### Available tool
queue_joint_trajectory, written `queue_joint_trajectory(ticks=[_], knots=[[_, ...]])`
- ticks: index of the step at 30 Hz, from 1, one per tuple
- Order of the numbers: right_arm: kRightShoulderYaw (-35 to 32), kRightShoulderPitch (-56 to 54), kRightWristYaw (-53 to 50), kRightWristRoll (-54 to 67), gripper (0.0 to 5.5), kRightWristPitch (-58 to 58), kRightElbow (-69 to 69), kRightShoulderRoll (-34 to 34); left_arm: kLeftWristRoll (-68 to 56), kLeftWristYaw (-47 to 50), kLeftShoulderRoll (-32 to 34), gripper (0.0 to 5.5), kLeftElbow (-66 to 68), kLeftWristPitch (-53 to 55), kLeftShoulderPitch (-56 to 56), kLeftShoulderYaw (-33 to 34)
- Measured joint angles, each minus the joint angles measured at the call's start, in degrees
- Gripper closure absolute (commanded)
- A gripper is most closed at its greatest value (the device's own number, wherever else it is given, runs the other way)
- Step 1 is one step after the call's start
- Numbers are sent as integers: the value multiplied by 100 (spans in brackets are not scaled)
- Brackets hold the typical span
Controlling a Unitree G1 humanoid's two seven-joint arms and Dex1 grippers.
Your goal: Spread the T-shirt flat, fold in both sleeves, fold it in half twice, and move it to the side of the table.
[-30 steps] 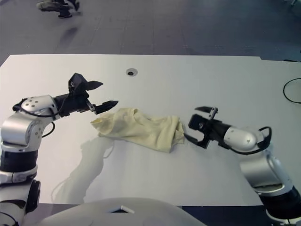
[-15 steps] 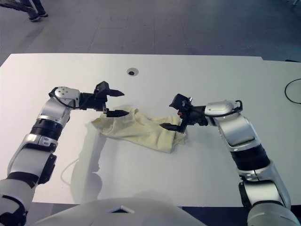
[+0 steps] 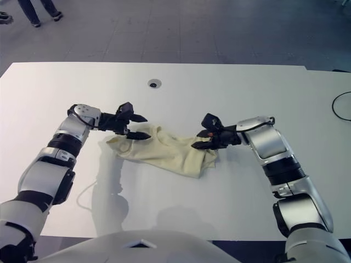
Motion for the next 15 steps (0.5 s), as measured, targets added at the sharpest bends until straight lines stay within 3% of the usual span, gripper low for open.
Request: queue_joint_trajectory(ticks=[1,3,7,14,15], knots=[[2,-34,1,-7,379,-42,118,23,4,4,-34,57,46,-25,-37,3],[2,-51,5,-14,352,-71,210,54,16,8,-40,19,104,-70,-87,32],[-8,-64,23,8,292,-112,217,127,101,9,-48,10,155,-112,-95,45],[-23,-136,-26,-9,174,-155,374,220,231,30,-90,135,291,-227,-98,45],[-24,-158,-50,-15,193,-155,397,225,235,35,-100,154,316,-238,-99,45]])
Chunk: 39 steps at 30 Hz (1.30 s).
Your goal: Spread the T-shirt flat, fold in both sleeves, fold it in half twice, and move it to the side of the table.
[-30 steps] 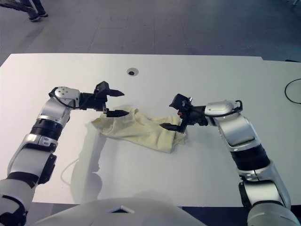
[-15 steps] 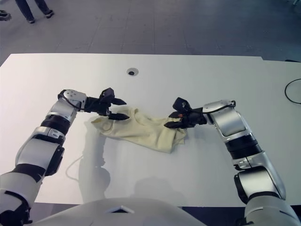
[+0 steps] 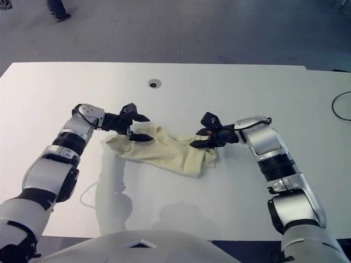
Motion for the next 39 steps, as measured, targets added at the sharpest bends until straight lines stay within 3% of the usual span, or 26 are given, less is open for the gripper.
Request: queue_joint_trajectory(ticks=[26,35,39], knots=[[-165,-29,221,216,537,645,-108,-101,248,-90,-101,546,385,78,-265,236],[-444,178,94,413,539,880,-726,-206,146,-653,243,550,-78,217,-286,305],[-781,177,-10,590,539,998,-1153,-312,-18,-787,558,550,-878,253,-58,421]])
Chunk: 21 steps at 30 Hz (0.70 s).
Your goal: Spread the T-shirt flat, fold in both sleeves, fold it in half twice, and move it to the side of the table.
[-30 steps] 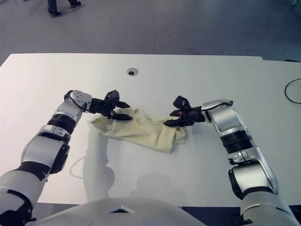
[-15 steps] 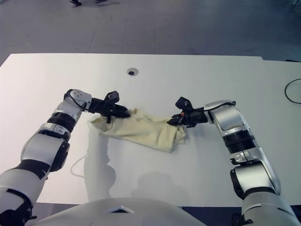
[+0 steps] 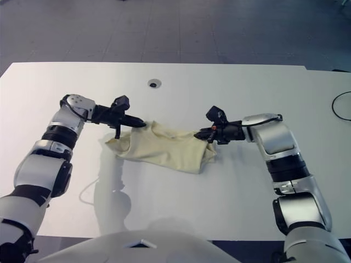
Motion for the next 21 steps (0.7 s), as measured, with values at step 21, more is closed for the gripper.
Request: queue_joint_trajectory(ticks=[21], knots=[[-822,-1701,-859,-39,540,-2502,1186,767,169,1502,1142,550,-1662,-758,-695,401]])
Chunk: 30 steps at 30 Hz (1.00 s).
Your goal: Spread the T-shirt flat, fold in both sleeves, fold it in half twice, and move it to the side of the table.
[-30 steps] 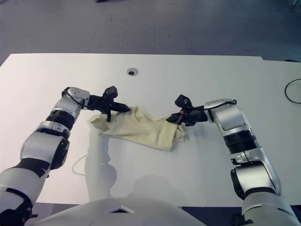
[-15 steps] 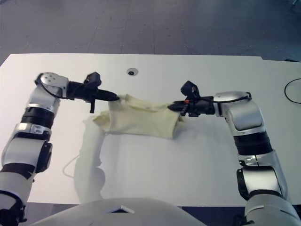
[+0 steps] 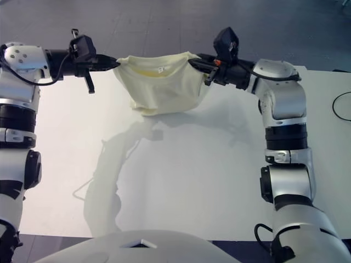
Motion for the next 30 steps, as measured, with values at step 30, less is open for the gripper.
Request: queue_joint_trajectory(ticks=[30], knots=[[615,3014,1121,-318,447,-531,-2657,-1495,-1387,-476,1418,550,-5667,2637,3793,-98]])
